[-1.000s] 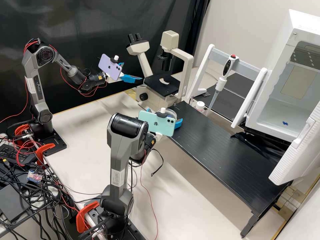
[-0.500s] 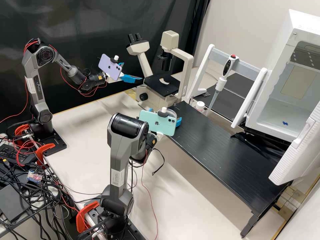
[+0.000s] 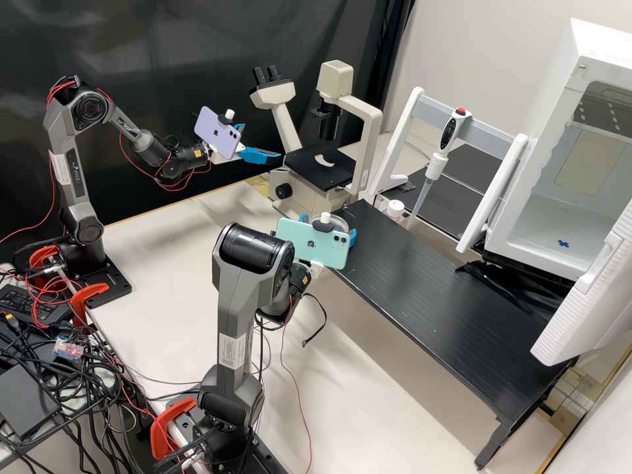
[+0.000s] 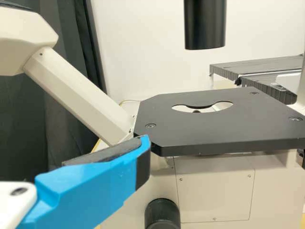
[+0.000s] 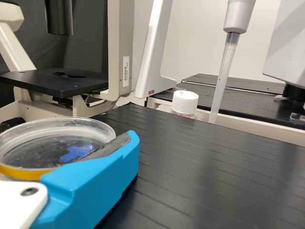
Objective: Move the petri dish to the incubator
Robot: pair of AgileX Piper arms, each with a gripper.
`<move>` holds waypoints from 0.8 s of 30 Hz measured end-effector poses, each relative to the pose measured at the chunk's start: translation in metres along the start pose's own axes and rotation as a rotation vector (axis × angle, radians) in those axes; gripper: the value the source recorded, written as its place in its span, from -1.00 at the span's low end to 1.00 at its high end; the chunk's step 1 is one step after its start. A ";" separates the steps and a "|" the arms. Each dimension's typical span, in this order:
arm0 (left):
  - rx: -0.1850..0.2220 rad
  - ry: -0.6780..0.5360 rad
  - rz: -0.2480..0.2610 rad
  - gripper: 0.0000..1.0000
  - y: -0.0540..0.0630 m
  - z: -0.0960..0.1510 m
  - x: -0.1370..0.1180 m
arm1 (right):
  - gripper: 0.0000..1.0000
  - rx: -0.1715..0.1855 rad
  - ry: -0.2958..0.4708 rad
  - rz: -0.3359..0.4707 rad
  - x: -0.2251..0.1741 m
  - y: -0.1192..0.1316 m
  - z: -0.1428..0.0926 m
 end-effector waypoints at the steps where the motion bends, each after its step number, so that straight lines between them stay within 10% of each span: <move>1: 0.000 0.000 0.000 1.00 0.000 0.000 0.000 | -1.00 0.000 0.000 0.000 0.000 0.000 0.000; 24: 0.000 0.000 0.000 1.00 0.000 0.000 0.000 | -1.00 -0.007 -0.053 0.075 -0.020 0.023 0.016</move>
